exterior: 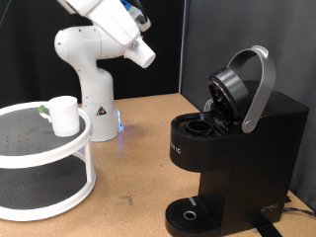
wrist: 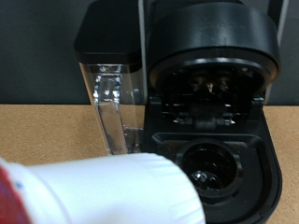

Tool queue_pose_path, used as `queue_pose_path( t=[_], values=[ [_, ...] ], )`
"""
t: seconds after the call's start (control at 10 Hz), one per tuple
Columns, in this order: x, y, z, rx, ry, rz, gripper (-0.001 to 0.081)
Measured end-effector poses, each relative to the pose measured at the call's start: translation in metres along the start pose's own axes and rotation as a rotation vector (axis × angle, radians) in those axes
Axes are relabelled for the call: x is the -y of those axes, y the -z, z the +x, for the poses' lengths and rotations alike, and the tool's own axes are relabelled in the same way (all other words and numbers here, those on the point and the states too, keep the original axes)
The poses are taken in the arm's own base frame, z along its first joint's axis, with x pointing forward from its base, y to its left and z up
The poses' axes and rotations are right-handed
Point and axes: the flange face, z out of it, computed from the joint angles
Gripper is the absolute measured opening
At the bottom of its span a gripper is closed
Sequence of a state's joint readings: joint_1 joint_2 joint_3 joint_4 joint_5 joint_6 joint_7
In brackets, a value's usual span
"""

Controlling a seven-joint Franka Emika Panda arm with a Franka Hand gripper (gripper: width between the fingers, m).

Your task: Make a cup of coffee with the keurig machine

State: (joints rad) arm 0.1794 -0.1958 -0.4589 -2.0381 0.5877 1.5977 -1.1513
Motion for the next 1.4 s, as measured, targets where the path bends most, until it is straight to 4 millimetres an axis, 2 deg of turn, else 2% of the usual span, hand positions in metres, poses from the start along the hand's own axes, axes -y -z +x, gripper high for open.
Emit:
queue_pose_path(
  t=[0.3,0.6,0.9,1.4],
  values=[
    [-0.010,-0.009,0.018,0.034,-0.009,0.009,0.0028],
    [-0.027,-0.037,0.038,0.086,-0.017,0.034,0.0028],
    [-0.035,-0.066,0.053,0.133,-0.037,0.089,0.0028],
    [-0.038,-0.105,0.071,0.188,-0.067,0.116,0.0028]
  ],
)
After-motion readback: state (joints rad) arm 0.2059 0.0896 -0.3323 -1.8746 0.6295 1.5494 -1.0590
